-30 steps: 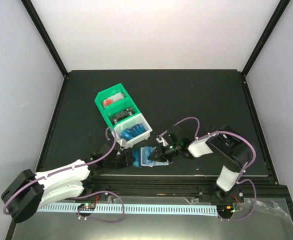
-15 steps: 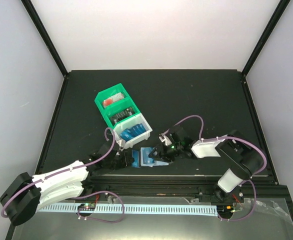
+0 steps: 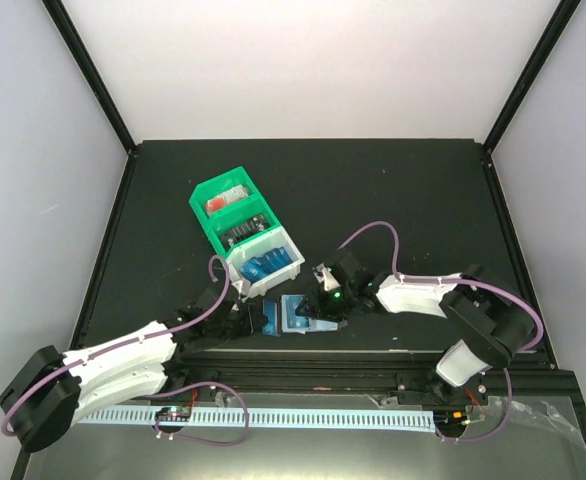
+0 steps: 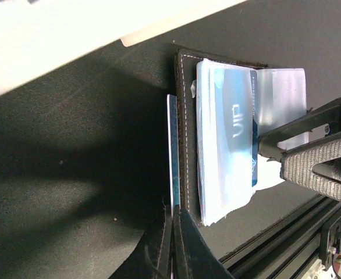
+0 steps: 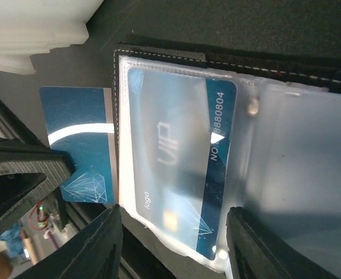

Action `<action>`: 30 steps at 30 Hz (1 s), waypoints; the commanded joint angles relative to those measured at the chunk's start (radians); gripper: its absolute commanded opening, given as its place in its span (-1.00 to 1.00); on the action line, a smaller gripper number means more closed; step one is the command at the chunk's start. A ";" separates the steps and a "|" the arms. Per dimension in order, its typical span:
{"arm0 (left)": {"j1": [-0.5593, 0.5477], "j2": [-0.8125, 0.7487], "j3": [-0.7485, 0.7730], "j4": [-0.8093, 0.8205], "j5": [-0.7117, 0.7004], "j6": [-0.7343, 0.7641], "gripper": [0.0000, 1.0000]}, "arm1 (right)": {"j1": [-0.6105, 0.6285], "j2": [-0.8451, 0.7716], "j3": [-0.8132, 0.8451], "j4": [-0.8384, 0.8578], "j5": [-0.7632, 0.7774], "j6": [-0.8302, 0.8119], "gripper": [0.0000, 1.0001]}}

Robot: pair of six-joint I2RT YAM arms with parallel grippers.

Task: Put the credit cards into the card holder
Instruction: Insert the credit card into the card holder.

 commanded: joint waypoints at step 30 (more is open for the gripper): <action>-0.008 -0.221 0.113 -0.206 -0.009 0.073 -0.97 | 0.102 -0.207 0.133 -0.469 0.547 -0.128 0.01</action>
